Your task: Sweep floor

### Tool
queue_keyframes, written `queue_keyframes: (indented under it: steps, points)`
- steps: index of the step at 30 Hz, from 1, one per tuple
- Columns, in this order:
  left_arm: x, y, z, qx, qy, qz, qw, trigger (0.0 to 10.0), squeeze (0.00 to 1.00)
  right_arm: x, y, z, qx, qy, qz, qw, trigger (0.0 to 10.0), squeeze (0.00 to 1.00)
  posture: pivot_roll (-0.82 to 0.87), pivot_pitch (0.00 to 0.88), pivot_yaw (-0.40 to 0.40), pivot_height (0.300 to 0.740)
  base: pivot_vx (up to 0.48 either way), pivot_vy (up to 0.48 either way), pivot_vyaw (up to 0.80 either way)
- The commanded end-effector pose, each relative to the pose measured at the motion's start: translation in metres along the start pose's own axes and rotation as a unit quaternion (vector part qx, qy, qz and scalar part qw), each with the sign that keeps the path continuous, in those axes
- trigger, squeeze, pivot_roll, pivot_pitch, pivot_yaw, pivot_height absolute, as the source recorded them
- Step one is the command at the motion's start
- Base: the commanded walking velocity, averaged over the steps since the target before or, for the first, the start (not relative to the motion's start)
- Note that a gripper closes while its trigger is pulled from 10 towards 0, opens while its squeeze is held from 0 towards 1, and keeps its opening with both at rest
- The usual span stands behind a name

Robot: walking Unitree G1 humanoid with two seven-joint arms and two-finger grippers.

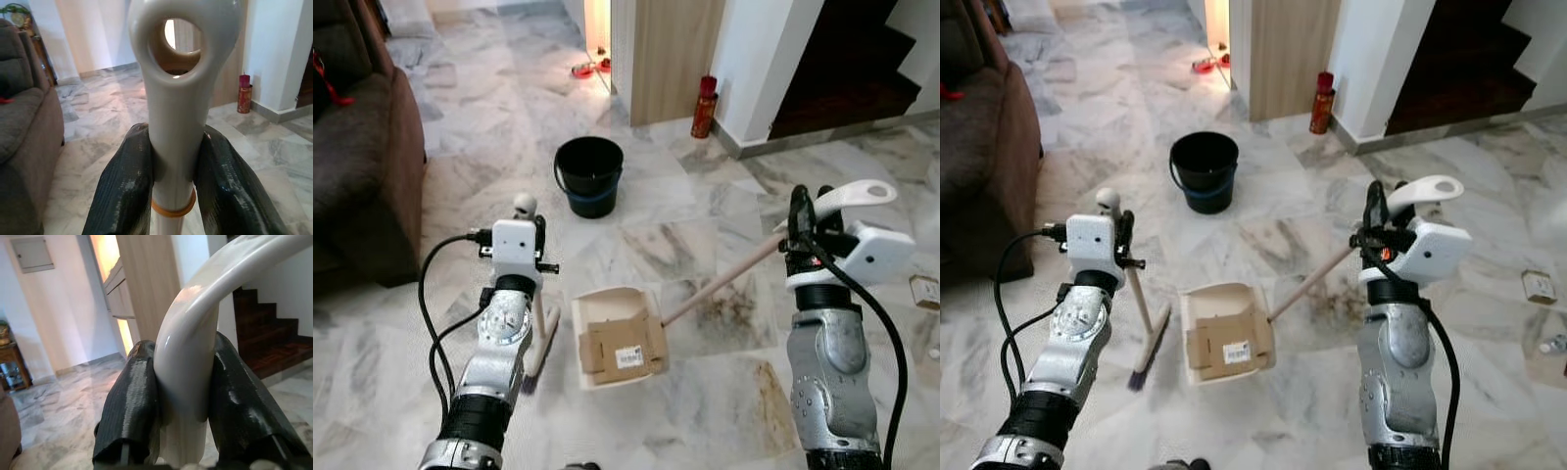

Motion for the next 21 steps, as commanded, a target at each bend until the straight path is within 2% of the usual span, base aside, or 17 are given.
queue_keyframes:
  steps: [1, 8, 21]
  points:
    - [0.0171, -0.0029, 0.0041, 0.006, 0.035, 0.011, 0.999, 10.0, 0.0, 0.021, -0.0071, 0.0033, 0.016, 0.039, -0.004, 0.999, 10.0, 0.0, 0.11, 0.094, -0.002, 0.74, 0.266, 0.0, 0.0]
    - [0.0171, -0.0039, 0.0046, 0.009, 0.035, 0.012, 0.999, 10.0, 0.0, 0.0201, -0.0074, 0.004, 0.016, 0.035, -0.001, 0.999, 10.0, 0.0, 0.11, 0.098, -0.002, 0.74, 0.27, 0.0, 0.48]
    - [0.0163, -0.0061, 0.0041, 0.015, 0.033, 0.015, 0.999, 10.0, 0.0, 0.0215, -0.0119, 0.0052, 0.024, 0.035, 0.012, 0.999, 10.0, 0.0, 0.11, 0.101, -0.006, 0.74, 0.3, 0.0, 0.0]
Point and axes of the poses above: a point about 5 cm out from each wrist's last joint towards the gripper, its own z axis pointing out of the wrist towards the gripper, its own x axis along the axis of the wrist's last joint, y = z × x, the point moved 5 cm from there along z, pointing out of the wrist towards the gripper, and after that the axes turned 3 degrees about z, right-handed, at the moved point
